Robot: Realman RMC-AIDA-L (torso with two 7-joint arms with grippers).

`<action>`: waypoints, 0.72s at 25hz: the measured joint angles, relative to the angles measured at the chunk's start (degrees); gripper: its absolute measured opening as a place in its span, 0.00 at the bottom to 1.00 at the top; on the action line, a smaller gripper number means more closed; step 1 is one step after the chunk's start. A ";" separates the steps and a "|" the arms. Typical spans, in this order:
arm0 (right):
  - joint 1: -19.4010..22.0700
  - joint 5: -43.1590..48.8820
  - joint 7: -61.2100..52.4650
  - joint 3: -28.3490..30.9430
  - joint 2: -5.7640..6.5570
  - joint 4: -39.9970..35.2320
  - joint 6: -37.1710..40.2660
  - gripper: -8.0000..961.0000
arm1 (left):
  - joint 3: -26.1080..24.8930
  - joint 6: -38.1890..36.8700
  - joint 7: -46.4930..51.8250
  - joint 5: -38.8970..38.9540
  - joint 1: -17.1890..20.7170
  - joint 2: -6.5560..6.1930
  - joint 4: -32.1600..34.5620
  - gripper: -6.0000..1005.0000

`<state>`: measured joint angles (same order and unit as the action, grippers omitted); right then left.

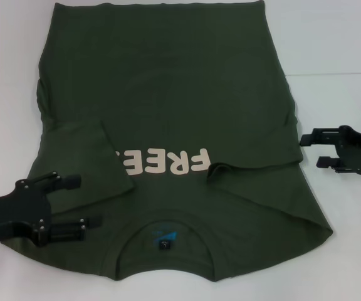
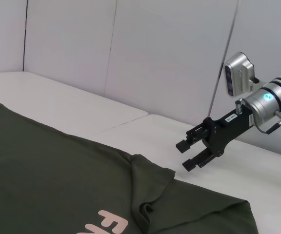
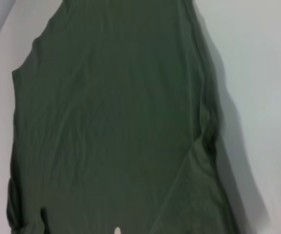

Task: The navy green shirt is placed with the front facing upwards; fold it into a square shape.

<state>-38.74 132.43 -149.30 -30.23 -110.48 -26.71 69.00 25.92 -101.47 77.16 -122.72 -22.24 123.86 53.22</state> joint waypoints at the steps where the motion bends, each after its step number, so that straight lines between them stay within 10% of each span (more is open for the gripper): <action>1: -0.02 -0.43 0.15 -0.07 -0.25 0.03 -0.07 0.79 | 0.01 0.00 0.00 0.02 0.00 0.00 -0.01 0.94; 18: -1.23 -1.07 0.59 -3.38 -2.04 0.09 -3.84 0.80 | 0.00 -0.06 0.00 0.14 0.23 -0.03 -0.05 0.94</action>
<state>-39.97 131.36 -148.72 -33.62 -112.52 -26.62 65.15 25.93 -101.53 77.16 -122.59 -22.01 123.83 53.17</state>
